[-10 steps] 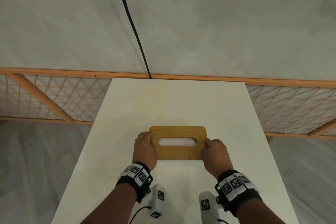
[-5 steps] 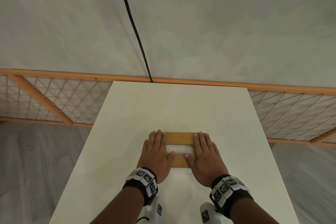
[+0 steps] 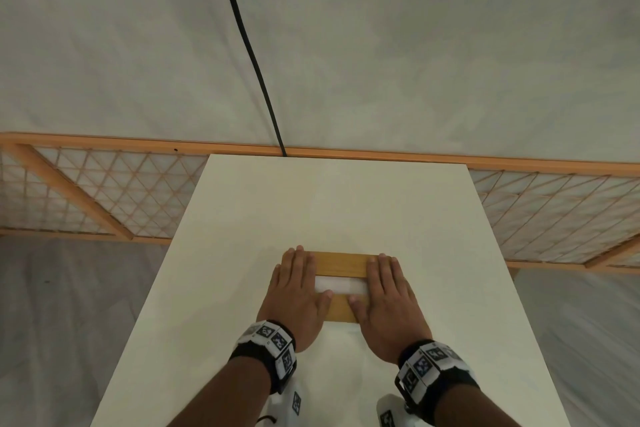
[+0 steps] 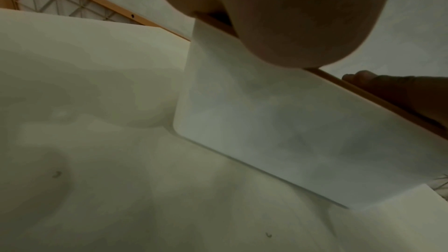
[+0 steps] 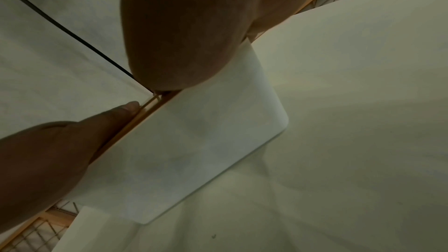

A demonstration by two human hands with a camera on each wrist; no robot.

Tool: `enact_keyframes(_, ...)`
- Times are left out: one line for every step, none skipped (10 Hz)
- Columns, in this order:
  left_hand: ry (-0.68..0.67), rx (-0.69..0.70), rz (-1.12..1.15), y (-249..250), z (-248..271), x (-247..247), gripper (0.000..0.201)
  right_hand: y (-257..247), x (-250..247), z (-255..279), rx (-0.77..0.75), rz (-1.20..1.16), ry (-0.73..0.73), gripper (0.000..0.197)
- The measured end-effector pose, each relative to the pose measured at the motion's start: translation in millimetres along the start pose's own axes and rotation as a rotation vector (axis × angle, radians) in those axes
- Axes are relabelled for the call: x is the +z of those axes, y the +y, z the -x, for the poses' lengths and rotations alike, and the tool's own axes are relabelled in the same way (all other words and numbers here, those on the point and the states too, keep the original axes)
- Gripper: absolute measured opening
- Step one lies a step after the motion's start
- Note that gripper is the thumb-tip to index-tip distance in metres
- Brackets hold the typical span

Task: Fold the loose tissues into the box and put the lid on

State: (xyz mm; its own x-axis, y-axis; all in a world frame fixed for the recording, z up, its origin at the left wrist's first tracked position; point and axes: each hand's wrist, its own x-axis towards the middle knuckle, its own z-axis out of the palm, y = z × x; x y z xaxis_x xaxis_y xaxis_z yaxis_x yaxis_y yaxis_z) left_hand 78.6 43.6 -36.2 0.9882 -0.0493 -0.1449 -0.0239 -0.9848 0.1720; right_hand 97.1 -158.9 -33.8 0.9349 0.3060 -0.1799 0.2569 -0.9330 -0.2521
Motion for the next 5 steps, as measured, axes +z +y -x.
enact_keyframes(-0.014,-0.004,-0.009,0,-1,3,0.082,1,-1,0,-0.003,0.0,0.0,0.082)
enact_keyframes(-0.027,-0.006,-0.012,1,-1,0,0.085,1,-1,1,-0.003,0.001,-0.008,0.082)
enact_keyframes(-0.065,-0.041,-0.011,5,3,-8,0.087,4,-5,1,-0.018,-0.007,-0.003,0.084)
enact_keyframes(0.103,-0.073,0.075,3,15,-3,0.079,18,-11,13,-0.02,-0.102,0.089,0.088)
enact_keyframes(0.397,0.003,0.209,-12,55,10,0.067,38,-1,41,-0.031,-0.25,0.318,0.089)
